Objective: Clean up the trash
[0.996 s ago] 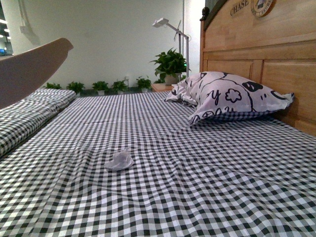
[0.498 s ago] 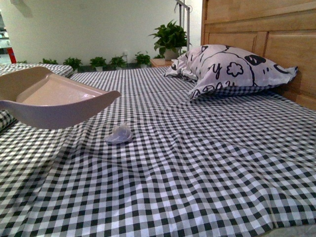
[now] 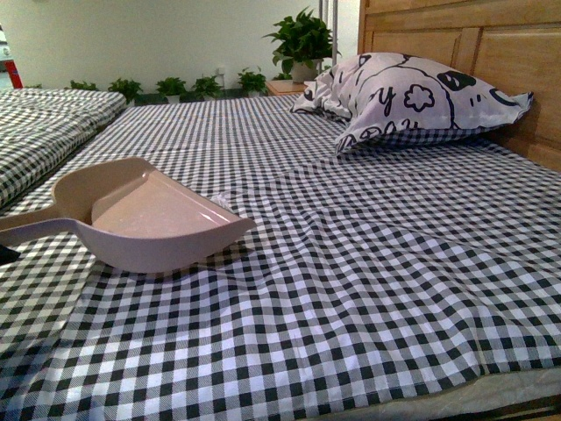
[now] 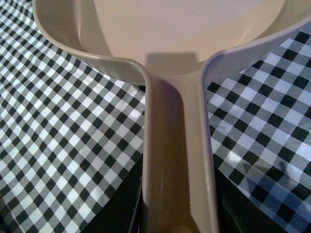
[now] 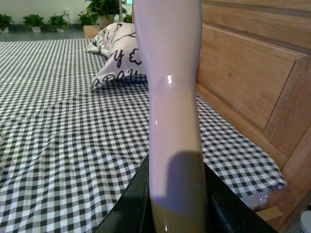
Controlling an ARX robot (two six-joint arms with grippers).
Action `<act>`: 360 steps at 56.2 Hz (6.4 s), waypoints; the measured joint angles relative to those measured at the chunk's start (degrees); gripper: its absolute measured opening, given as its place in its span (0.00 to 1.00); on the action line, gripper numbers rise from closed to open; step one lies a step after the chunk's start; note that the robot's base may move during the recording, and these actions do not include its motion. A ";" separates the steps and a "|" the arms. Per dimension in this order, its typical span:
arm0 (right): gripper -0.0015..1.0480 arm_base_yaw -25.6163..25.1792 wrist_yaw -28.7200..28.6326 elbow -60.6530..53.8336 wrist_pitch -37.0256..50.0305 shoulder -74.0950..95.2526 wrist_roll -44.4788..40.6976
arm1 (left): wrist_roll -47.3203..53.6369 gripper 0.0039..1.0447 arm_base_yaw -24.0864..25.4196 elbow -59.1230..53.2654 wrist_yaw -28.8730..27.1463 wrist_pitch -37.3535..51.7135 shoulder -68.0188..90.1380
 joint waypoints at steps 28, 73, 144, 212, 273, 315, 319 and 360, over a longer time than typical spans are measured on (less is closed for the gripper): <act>0.19 0.00 0.00 0.00 0.00 0.00 0.00 | 2.69 0.26 3.13 2.03 1.60 -2.38 4.63; 0.19 0.00 0.00 0.00 0.00 0.00 0.00 | 8.13 0.26 4.00 8.63 2.93 -16.66 6.10; 0.19 -14.53 -22.67 17.55 -9.90 29.22 -1.90 | 9.53 0.26 4.48 8.81 1.84 -18.25 6.10; 0.19 1.46 -48.78 50.27 -6.05 81.00 -17.29 | 9.62 0.26 4.48 8.83 1.84 -18.25 6.10; 0.19 -30.01 -42.71 39.10 0.79 62.45 -10.36 | -13.14 0.26 4.42 8.41 3.10 2.54 4.57; 0.19 -48.11 -78.29 27.23 -9.68 19.12 -2.56 | -49.86 0.26 0.42 -11.34 -23.08 12.41 -35.17; 0.19 -49.94 -81.05 27.15 -10.62 16.92 -2.08 | -50.42 0.26 0.37 -12.92 -22.08 10.64 -38.93; 0.19 -52.94 -81.61 25.31 -13.99 10.12 2.89 | -49.64 0.26 1.81 -20.00 -19.61 5.86 -52.17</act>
